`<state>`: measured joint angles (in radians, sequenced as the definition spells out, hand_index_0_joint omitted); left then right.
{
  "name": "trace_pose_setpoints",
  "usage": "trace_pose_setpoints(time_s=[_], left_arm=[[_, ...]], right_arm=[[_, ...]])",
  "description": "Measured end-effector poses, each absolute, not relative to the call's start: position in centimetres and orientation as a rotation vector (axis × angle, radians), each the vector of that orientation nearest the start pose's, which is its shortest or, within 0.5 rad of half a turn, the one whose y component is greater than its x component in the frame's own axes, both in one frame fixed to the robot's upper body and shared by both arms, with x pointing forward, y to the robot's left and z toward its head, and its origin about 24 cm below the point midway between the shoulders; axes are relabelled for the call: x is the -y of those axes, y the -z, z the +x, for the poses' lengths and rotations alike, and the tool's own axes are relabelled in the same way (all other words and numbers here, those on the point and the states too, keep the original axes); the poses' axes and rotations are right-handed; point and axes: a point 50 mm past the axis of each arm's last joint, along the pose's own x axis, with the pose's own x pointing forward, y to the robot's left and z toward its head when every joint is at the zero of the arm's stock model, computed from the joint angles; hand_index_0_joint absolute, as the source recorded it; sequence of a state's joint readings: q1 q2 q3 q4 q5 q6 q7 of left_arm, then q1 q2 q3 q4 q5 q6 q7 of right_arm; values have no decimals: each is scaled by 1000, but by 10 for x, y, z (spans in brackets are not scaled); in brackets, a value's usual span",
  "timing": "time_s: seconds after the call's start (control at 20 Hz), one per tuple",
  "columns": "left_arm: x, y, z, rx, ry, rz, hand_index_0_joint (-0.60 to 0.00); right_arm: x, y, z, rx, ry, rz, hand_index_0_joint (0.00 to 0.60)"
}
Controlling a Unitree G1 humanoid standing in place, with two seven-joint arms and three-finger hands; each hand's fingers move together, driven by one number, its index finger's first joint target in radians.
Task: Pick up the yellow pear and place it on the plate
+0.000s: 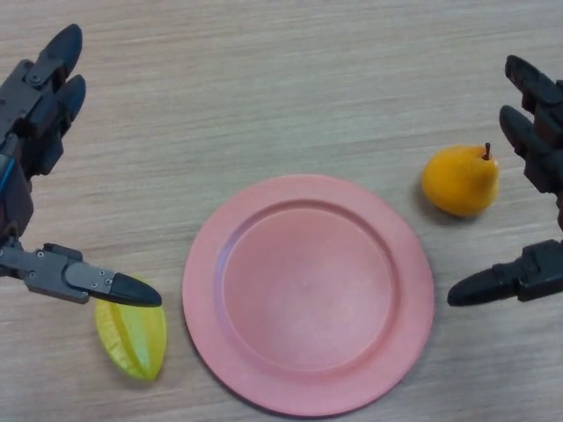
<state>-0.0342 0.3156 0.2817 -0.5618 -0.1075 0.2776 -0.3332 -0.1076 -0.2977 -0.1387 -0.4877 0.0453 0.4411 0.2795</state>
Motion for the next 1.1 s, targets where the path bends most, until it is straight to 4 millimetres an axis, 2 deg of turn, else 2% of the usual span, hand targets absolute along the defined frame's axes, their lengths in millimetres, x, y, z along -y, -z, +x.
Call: trace_pose_setpoints(time_s=[0.15,0.35,0.6,0.85,1.1], left_arm=[[-213,-170,230,311,164,298,0],[-213,-170,230,312,163,299,0],[-212,-171,230,326,166,303,0],[-212,-173,229,352,166,310,0],[-215,-169,230,339,159,306,0]], right_arm=[[200,-139,271,112,-174,-272,0],[209,-140,292,159,-162,-314,0],[212,-115,319,76,-154,-336,0],[220,-102,338,53,-126,-354,0],[226,-78,350,-11,-105,-364,0]])
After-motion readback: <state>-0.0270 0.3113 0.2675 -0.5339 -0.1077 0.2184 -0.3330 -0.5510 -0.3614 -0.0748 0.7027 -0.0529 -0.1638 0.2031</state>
